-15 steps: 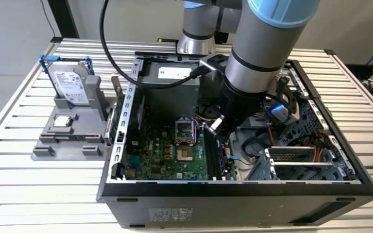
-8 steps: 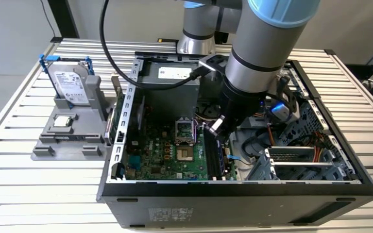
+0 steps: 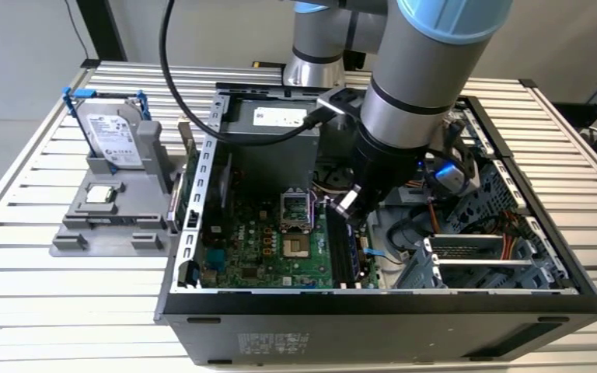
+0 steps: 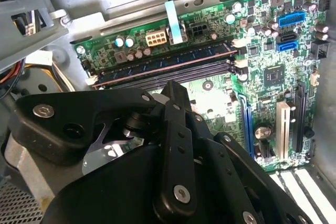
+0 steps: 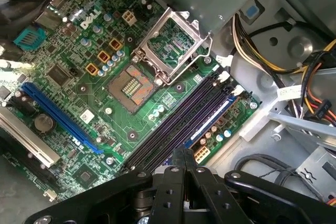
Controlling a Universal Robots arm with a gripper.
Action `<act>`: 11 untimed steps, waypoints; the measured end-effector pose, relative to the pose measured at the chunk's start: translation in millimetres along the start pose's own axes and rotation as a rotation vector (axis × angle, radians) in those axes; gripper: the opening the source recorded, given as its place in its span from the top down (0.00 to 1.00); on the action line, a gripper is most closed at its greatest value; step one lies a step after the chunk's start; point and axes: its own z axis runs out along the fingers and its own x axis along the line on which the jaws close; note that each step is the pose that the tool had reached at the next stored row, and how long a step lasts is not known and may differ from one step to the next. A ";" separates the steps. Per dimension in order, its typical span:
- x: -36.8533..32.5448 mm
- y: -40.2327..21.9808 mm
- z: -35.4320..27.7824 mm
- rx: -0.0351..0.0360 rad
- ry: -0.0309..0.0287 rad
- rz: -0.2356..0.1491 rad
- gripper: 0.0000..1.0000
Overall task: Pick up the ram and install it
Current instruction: 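Press down the ram until it locks into place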
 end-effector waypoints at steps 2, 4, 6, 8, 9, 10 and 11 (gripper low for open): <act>0.0 0.0 0.0 0.0002 0.0005 -0.007 1.00; 0.0 0.0 0.0 0.0002 0.0009 -0.014 1.00; 0.0 0.0 -0.1 0.0002 0.0013 -0.024 1.00; 0.0 0.0 -0.1 0.0000 0.0018 -0.036 1.00; 0.0 0.0 -0.2 -0.0001 0.0021 -0.044 1.00; 0.0 0.0 -0.2 -0.0002 0.0024 -0.052 1.00; 0.0 0.0 -0.2 -0.0003 0.0029 -0.064 1.00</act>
